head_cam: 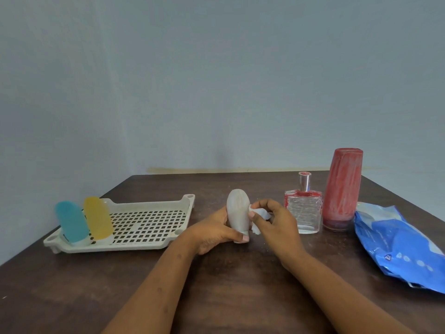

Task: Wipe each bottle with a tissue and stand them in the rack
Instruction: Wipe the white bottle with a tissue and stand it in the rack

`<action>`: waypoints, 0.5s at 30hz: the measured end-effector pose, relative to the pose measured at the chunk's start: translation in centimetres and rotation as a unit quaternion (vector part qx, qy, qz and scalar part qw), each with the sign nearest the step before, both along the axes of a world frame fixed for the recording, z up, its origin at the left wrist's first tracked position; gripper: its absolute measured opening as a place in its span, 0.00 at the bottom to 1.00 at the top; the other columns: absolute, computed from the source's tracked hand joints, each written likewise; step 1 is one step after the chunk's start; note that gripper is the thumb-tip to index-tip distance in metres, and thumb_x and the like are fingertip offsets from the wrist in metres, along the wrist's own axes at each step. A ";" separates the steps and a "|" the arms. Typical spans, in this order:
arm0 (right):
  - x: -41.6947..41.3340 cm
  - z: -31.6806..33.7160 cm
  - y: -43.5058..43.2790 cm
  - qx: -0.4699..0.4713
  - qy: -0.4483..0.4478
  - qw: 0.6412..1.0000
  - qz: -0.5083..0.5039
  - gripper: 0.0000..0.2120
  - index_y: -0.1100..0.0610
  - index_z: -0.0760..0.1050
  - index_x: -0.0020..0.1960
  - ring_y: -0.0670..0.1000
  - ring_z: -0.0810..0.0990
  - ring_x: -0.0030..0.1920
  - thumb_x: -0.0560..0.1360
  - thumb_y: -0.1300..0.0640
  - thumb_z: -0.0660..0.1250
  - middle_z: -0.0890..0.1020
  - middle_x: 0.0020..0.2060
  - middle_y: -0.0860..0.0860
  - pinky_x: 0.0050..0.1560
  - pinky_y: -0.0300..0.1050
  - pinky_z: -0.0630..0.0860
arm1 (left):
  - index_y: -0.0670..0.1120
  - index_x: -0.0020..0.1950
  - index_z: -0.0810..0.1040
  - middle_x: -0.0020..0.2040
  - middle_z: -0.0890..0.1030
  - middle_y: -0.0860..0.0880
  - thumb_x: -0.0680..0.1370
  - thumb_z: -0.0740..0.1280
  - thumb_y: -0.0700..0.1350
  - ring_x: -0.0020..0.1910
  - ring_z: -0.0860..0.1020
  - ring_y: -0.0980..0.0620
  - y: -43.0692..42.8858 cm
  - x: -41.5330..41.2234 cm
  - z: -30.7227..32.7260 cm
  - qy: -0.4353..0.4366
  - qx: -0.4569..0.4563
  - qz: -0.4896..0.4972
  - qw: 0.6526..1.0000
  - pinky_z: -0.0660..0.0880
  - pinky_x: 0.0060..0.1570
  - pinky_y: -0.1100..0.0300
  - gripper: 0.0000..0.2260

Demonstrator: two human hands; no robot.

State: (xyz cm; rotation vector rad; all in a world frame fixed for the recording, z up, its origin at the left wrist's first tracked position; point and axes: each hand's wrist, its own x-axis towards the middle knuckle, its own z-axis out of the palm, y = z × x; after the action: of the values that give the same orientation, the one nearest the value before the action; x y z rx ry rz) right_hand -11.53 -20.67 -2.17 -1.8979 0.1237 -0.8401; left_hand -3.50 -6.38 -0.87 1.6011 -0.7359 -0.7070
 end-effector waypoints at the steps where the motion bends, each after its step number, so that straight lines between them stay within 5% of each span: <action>1: 0.1 0.1 -0.1 0.003 -0.006 1.000 -0.006 0.05 0.50 0.76 0.48 0.45 0.78 0.48 0.73 0.55 0.70 0.79 0.44 0.41 0.48 0.44 0.78 | 0.49 0.69 0.69 0.62 0.79 0.44 0.71 0.73 0.30 0.60 0.79 0.48 0.0 0.0 0.0 -0.006 0.004 -0.005 1.000 0.77 0.60 0.53 0.30; 7: 0.3 0.4 -0.2 -0.009 -0.034 0.999 -0.015 0.06 0.49 0.78 0.47 0.44 0.79 0.46 0.71 0.57 0.72 0.81 0.43 0.41 0.46 0.39 0.77 | 0.52 0.66 0.69 0.58 0.81 0.45 0.73 0.71 0.30 0.57 0.80 0.52 -0.1 -0.1 0.3 -0.013 0.009 -0.013 1.000 0.78 0.56 0.58 0.27; 15: -0.1 0.3 -0.2 -0.047 -0.019 0.999 -0.014 0.04 0.50 0.81 0.44 0.37 0.78 0.41 0.71 0.57 0.72 0.79 0.37 0.36 0.40 0.27 0.73 | 0.44 0.69 0.69 0.60 0.80 0.43 0.73 0.69 0.29 0.59 0.80 0.50 0.1 0.0 0.2 0.008 0.006 -0.009 1.000 0.78 0.56 0.57 0.26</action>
State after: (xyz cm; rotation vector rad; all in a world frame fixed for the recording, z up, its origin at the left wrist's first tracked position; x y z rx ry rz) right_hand -11.64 -20.91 -1.92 -1.9711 0.0873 -0.9148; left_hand -3.49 -6.32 -0.68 1.6003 -0.7351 -0.7381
